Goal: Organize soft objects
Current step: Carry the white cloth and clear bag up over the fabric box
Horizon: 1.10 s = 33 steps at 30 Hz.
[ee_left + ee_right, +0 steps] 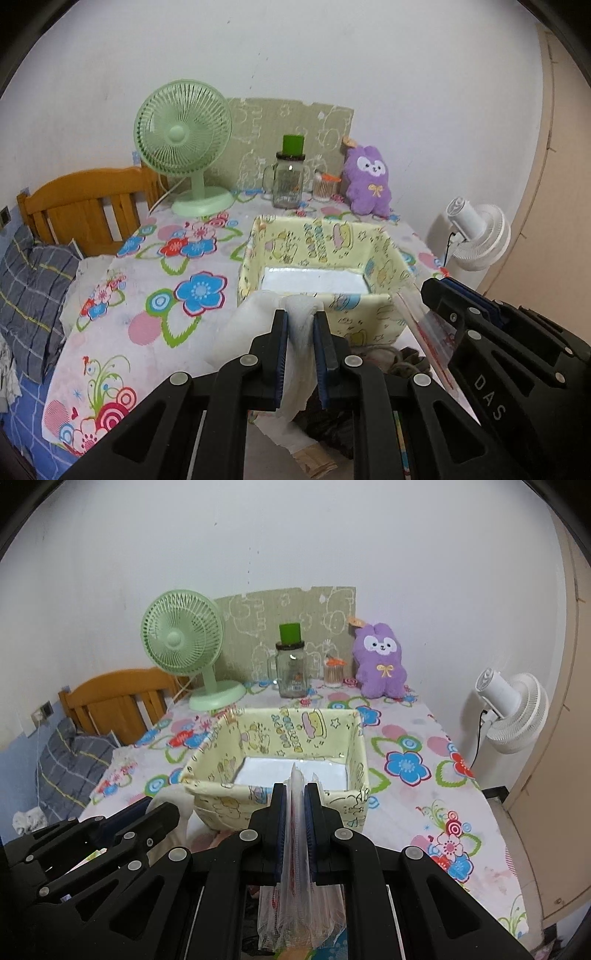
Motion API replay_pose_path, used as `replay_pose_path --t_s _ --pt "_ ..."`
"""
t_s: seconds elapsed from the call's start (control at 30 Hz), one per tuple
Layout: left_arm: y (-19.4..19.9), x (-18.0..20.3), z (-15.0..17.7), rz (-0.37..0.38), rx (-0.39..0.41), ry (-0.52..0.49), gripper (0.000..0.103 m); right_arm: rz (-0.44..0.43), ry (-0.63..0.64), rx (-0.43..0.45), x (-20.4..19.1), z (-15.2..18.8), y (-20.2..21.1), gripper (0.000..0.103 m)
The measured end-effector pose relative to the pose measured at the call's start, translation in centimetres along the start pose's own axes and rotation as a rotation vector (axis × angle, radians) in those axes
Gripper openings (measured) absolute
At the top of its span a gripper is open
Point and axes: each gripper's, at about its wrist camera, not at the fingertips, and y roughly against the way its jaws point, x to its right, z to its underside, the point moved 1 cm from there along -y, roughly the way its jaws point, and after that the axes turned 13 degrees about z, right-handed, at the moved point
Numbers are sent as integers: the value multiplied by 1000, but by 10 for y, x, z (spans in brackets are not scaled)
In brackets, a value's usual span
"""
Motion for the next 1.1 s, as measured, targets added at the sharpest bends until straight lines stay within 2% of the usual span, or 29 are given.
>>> replay_pose_path --t_s 0.47,1.1 --pt "19 10 -16 15 59 -22 11 -17 -23 78 6 -21 26 12" --pt "-11 10 -49 19 71 -34 11 -42 -63 93 15 -51 1 12"
